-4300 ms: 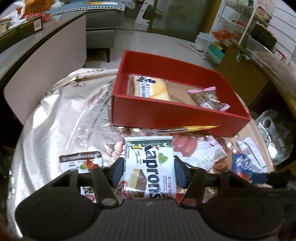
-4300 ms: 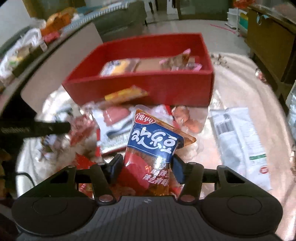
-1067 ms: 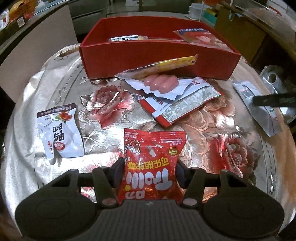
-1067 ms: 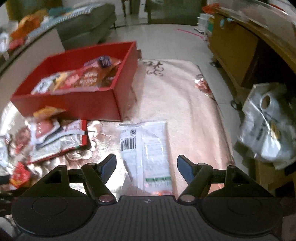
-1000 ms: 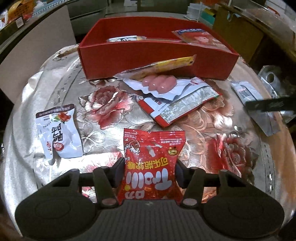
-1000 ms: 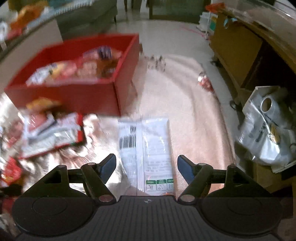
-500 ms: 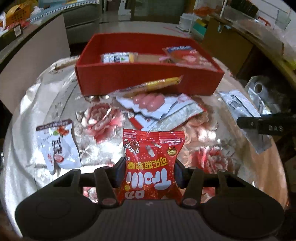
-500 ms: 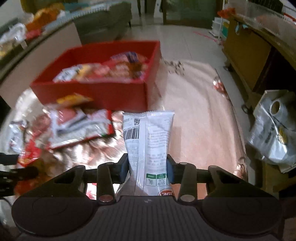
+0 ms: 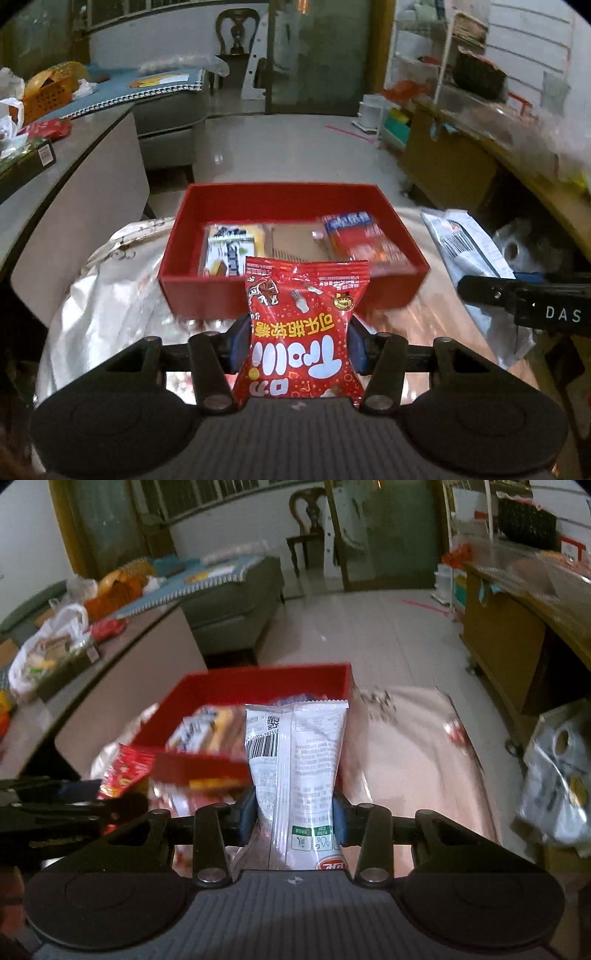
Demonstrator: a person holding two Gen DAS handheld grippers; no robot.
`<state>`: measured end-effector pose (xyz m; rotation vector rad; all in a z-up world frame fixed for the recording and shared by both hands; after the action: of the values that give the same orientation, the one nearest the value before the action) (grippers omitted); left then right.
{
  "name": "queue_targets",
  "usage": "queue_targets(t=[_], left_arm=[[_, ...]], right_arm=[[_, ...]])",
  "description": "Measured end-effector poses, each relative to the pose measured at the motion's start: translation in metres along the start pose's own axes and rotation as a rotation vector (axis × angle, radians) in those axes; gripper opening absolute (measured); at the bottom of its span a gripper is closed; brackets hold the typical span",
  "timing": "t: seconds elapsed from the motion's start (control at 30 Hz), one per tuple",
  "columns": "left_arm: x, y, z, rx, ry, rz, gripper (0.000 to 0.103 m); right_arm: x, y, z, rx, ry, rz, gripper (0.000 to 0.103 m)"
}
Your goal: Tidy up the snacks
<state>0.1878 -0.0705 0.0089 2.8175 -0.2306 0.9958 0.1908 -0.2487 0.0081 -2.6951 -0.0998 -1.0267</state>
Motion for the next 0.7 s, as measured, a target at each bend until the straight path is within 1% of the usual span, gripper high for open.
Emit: queue_targets(t=[0.1, 0.23, 0.3, 0.4, 0.5, 0.6, 0.7], left_arm=[[0.011, -0.007, 0.012, -0.002, -0.012, -0.03, 0.046], [0.021, -0.016, 0.021, 0.028, -0.004, -0.035, 0.046], [0.024, -0.022, 0.024, 0.024, -0.011, -0.05, 0.046], [0.028, -0.025, 0.023, 0.035, -0.002, -0.051, 0.046], [0.035, -0.029, 0.02, 0.048, 0.024, -0.049, 0.046], [0.042, -0.034, 0.021, 0.049, 0.036, -0.07, 0.046], [0.046, -0.038, 0.025, 0.066, 0.044, -0.076, 0.046]], right_arm=[[0.013, -0.011, 0.013, 0.012, 0.007, -0.001, 0.049], [0.019, -0.026, 0.024, 0.018, 0.003, -0.029, 0.048], [0.018, -0.03, 0.026, 0.018, 0.0, -0.036, 0.049], [0.019, -0.033, 0.029, 0.011, -0.003, -0.044, 0.049], [0.023, -0.034, 0.032, 0.003, 0.001, -0.049, 0.049], [0.028, -0.03, 0.037, -0.007, 0.002, -0.047, 0.049], [0.031, -0.028, 0.042, -0.007, -0.001, -0.042, 0.049]])
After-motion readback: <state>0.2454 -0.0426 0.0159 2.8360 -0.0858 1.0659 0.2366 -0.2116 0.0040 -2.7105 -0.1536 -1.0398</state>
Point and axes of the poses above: each gripper's, at about its wrist camera, not at the fingertips, and z roughly the way its jaws point, y to its right, x to its top, the point moved 9 cm from there along z, roughly the way its jaws point, and after that the axes turned 5 degrees about -y, right-handed, at the moved point
